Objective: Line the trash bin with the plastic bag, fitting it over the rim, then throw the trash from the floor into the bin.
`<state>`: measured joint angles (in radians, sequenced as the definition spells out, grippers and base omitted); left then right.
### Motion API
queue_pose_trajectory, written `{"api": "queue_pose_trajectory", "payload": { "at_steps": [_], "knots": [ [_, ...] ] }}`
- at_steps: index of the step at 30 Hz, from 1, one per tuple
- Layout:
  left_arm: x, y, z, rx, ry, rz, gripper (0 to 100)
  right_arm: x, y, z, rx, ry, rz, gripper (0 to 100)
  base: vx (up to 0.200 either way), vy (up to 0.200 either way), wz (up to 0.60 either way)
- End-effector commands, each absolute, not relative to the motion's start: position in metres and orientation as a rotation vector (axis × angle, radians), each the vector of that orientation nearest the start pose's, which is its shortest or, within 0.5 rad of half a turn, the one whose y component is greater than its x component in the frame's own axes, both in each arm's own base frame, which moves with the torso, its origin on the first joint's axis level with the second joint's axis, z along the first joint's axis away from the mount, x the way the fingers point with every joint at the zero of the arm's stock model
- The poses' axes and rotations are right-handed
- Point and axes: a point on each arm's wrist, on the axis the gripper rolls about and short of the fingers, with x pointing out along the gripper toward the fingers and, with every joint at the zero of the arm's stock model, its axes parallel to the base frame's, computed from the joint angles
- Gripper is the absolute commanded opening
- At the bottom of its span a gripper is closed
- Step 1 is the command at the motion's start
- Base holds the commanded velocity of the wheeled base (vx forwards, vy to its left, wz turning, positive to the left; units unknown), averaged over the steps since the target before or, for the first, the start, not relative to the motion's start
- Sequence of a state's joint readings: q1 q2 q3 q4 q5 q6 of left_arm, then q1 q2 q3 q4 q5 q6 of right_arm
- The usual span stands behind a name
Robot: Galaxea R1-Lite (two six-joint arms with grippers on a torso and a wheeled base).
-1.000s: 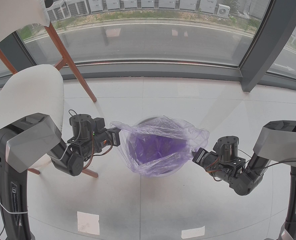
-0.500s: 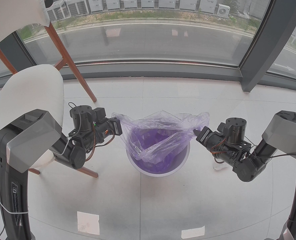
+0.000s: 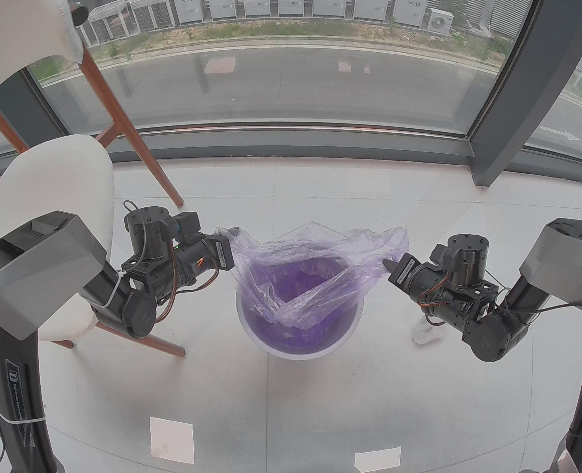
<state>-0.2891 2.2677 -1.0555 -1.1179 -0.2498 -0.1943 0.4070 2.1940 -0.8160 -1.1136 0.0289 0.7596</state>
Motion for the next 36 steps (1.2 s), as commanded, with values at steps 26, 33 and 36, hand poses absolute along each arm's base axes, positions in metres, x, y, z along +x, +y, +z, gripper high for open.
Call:
{"api": "queue_pose_trajectory", "payload": {
  "at_steps": [26,33,36],
  "knots": [
    [0.390,-0.123,0.077,-0.181,0.172,-0.492,0,0.329,0.153,0.039,0.629,0.513,0.319,0,0.031,0.085,0.00],
    [0.398,-0.125,0.056,-0.175,0.253,-0.462,0,0.335,0.154,0.027,0.618,0.530,0.310,0,0.000,0.000,0.00],
    [0.402,-0.128,0.043,-0.173,0.293,-0.462,0,0.340,0.155,0.020,0.611,0.533,0.305,0,0.000,0.000,0.00]
  ]
}}
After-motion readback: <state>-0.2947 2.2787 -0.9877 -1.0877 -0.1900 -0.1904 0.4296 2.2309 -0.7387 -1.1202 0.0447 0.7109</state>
